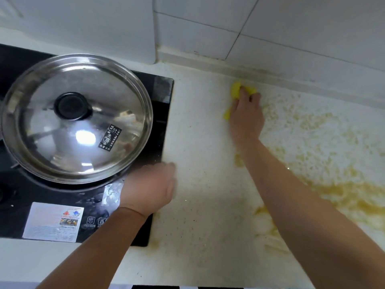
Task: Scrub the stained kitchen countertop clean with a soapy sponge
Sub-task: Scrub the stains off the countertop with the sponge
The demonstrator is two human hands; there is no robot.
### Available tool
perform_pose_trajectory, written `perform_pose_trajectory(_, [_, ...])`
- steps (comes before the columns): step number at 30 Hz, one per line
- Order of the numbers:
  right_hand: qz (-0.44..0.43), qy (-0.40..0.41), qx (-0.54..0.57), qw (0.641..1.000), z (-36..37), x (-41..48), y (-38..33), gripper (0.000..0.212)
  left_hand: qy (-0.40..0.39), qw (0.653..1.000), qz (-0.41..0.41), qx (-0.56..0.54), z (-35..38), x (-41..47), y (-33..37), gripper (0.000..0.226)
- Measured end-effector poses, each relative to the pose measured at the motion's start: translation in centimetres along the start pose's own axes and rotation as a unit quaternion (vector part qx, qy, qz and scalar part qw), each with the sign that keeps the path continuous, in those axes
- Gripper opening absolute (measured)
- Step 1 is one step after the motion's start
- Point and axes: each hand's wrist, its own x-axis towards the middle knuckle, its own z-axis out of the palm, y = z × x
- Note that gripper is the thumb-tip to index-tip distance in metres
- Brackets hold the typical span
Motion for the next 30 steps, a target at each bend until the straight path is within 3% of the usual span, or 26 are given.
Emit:
perform_pose_trajectory(2, [-0.023,-0.030,-0.006,0.999,0.3,-3.7,-1.8,0.044,0.003,1.000,0.002,0.005,-0.2,0.2,0.1,0.021])
perform_pose_trajectory(4, [-0.171,-0.066,0.008,0.983,1.0,-7.2,-3.8,0.054,0.007,1.000,0.003,0.014,-0.3,0.3,0.1,0.022])
perform_pose_trajectory(5, [-0.240,-0.089,-0.010,0.967,0.7,-7.8,-4.5,0.051,0.008,1.000,0.003,0.020,-0.3,0.3,0.1,0.022])
perform_pose_trajectory(7, [-0.316,-0.148,-0.013,0.937,0.0,-5.7,-4.8,0.022,0.006,1.000,0.003,0.021,-0.4,0.3,0.1,0.022])
perform_pose_trajectory(8, [-0.326,-0.104,-0.014,0.939,-0.3,-3.6,-4.4,0.018,0.005,1.000,0.005,0.019,-0.4,0.3,0.2,0.023])
perform_pose_trajectory(10, [-0.284,-0.060,-0.033,0.956,0.0,0.6,-2.5,0.022,0.001,1.000,0.005,0.016,-0.5,0.4,0.3,0.023])
perform_pose_trajectory(12, [-0.154,-0.014,-0.013,0.988,0.1,3.3,0.2,0.037,-0.002,1.000,0.001,0.012,-0.6,0.4,0.4,0.023])
perform_pose_trajectory(16, [0.005,0.008,0.000,1.000,-0.5,0.9,2.1,0.038,-0.004,1.000,-0.001,0.011,-0.6,0.4,0.3,0.024])
perform_pose_trajectory(18, [-0.054,-0.013,-0.003,0.998,-0.6,-2.8,1.2,0.037,-0.004,1.000,0.005,0.008,-0.7,0.4,0.3,0.023])
perform_pose_trajectory(21, [-0.243,-0.041,0.027,0.969,-0.7,-7.3,0.0,0.031,0.001,1.000,0.009,0.006,-0.9,0.5,0.3,0.021])
perform_pose_trajectory(23, [-0.290,-0.031,0.012,0.956,-0.9,-5.5,1.4,0.026,0.002,1.000,0.010,0.004,-0.9,0.5,0.3,0.021])
perform_pose_trajectory(25, [-0.214,0.008,-0.016,0.977,-0.8,-2.1,3.5,0.024,-0.001,1.000,0.013,0.002,-0.9,0.5,0.3,0.021])
perform_pose_trajectory(28, [-0.024,0.031,0.010,0.999,-1.0,1.9,5.6,0.033,-0.006,1.000,0.015,0.004,-0.8,0.4,0.2,0.020])
perform_pose_trajectory(30, [0.005,0.028,-0.002,1.000,-1.0,1.2,4.7,0.040,-0.005,1.000,0.017,0.001,-0.8,0.4,0.2,0.020])
